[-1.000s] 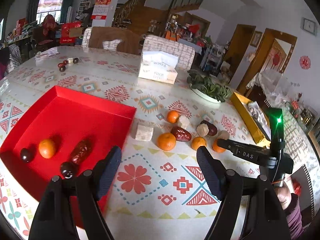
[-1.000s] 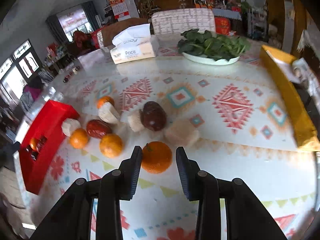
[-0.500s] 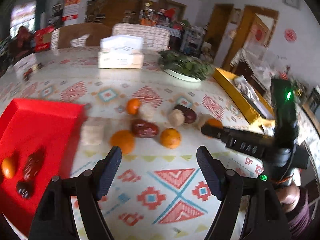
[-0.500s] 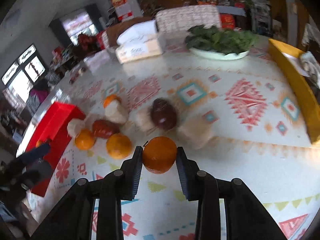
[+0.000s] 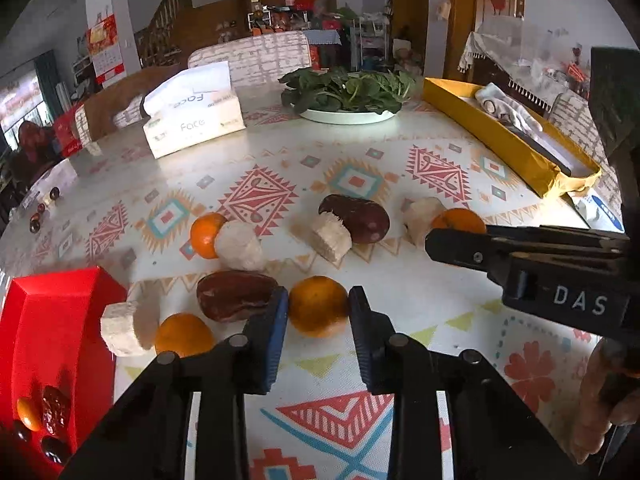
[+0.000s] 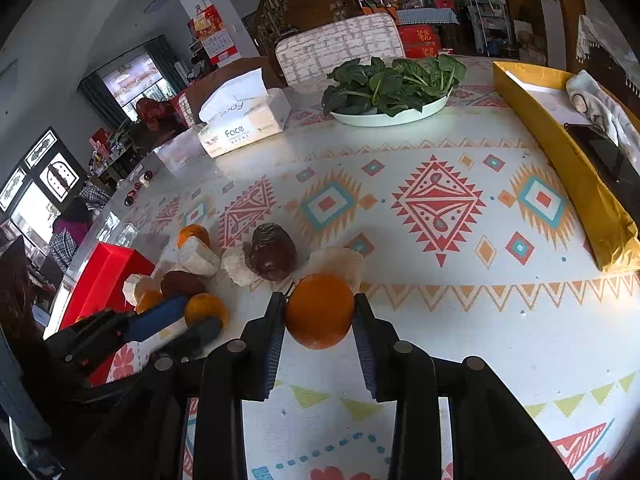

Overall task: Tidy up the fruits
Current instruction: 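Grasp an orange with the left tool while the right tool grasps another orange, then lower both held oranges into the red tray and open both tools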

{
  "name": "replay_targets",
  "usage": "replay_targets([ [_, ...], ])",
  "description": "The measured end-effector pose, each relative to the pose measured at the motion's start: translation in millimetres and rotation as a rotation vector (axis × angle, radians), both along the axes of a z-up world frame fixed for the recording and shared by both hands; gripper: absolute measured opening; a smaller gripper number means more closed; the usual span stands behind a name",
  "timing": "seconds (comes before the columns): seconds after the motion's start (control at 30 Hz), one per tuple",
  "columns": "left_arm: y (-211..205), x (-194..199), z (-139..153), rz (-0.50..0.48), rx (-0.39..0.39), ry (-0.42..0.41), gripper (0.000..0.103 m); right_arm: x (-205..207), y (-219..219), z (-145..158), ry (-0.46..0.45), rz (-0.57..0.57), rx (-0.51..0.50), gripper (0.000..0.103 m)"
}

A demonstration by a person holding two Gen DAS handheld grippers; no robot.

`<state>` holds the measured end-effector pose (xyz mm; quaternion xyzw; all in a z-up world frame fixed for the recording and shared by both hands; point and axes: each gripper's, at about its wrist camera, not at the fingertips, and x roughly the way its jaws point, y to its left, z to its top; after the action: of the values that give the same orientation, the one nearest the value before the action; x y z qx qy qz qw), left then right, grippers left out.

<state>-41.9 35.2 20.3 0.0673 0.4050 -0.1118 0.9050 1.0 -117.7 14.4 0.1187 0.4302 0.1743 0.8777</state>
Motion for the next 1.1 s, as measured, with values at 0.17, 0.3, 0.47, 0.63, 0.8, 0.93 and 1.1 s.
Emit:
replay_targets([
  [0.17, 15.9, -7.5, 6.7, 0.037, -0.064, -0.016, 0.03, 0.6, 1.2, -2.1, -0.004, -0.003, -0.012, 0.037],
  [0.3, 46.8, -27.3, 27.7, 0.094, -0.165, -0.06, 0.03, -2.4, 1.9, 1.7, -0.036, 0.003, -0.006, 0.036],
  [0.47, 97.6, -59.5, 52.9, 0.18, -0.226, -0.12, 0.03, -7.1, 8.3, 4.0, -0.067, 0.024, -0.014, 0.036],
  [0.63, 154.9, -81.3, 59.8, 0.296, -0.256, -0.153, 0.03, -15.6, 21.0, 9.1, -0.11, 0.028, -0.061, 0.036],
  [0.8, 207.6, -91.2, 52.2, 0.439, -0.231, -0.145, 0.03, -30.2, 49.7, 28.8, -0.148, 0.079, -0.058, 0.036],
  [0.93, 239.3, -90.8, 40.2, 0.516, -0.24, -0.124, 0.03, -32.7, 98.4, 42.7, -0.128, 0.207, -0.022, 0.036],
  [1.1, 260.9, -98.6, 26.0, 0.549, -0.262, -0.101, 0.03, -32.9, 174.5, 49.7, -0.111, 0.357, -0.032, 0.036],
])
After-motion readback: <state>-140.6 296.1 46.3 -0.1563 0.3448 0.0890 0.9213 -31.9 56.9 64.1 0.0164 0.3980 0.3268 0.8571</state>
